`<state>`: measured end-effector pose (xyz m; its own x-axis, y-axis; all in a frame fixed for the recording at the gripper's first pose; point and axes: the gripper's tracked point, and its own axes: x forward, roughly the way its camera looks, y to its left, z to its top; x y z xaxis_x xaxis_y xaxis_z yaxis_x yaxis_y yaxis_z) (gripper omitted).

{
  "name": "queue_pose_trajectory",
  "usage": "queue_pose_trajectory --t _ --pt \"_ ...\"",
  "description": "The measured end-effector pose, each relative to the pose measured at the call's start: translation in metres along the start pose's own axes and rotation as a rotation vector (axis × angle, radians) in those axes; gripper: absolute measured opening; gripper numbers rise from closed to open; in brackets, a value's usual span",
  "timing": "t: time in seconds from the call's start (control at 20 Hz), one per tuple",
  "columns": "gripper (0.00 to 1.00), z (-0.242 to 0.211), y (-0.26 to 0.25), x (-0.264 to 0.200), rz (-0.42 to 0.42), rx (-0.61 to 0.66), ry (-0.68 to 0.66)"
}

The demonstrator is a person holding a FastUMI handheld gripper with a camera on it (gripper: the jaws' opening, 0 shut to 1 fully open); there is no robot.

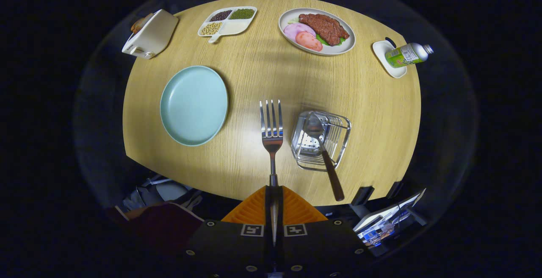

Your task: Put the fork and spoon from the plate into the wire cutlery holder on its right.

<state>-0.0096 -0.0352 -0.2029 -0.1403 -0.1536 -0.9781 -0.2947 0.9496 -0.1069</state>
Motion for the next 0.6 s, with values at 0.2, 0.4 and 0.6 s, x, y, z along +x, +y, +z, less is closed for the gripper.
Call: queue_pose_trajectory --t 0.2,0.4,0.6 --pt "0.02 -0.008 -0.027 0.005 -0.013 0.015 0.052" --pt "0.03 -0.012 -0.042 0.012 -0.008 0.035 0.112" --pt "0.03 -0.007 -0.052 0.021 -0.009 0.064 0.161"
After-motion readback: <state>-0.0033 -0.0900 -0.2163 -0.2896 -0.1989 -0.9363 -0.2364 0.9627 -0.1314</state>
